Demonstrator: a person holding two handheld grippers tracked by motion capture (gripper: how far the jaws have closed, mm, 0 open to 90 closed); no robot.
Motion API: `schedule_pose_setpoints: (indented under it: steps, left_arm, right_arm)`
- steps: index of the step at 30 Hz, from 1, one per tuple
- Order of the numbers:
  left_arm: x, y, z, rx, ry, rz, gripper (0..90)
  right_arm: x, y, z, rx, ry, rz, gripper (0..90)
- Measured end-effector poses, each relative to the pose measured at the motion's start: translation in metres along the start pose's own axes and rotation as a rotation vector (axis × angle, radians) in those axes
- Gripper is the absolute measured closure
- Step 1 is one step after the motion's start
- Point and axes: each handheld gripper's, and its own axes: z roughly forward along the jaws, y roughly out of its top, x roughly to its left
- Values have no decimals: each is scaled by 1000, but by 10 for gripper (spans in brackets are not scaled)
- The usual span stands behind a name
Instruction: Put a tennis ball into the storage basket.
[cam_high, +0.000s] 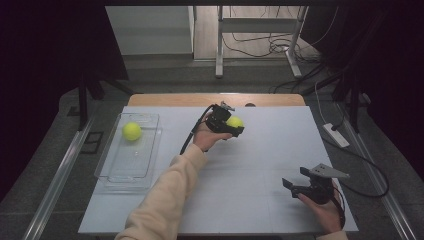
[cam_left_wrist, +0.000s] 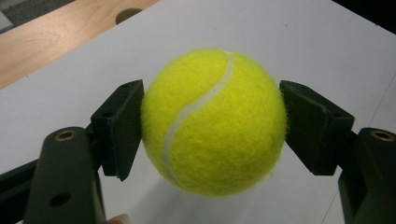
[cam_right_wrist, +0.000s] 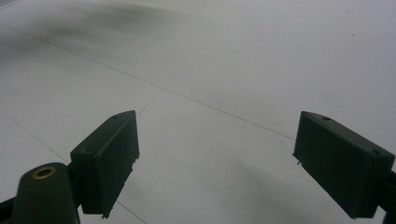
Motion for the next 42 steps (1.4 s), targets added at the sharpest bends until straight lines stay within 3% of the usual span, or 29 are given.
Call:
schedule_pose_setpoints:
  steps: [42]
  left_arm:
    - [10, -8, -47, -58, 59, 3, 272]
  right_arm:
    - [2, 0, 1, 1, 1, -7, 140]
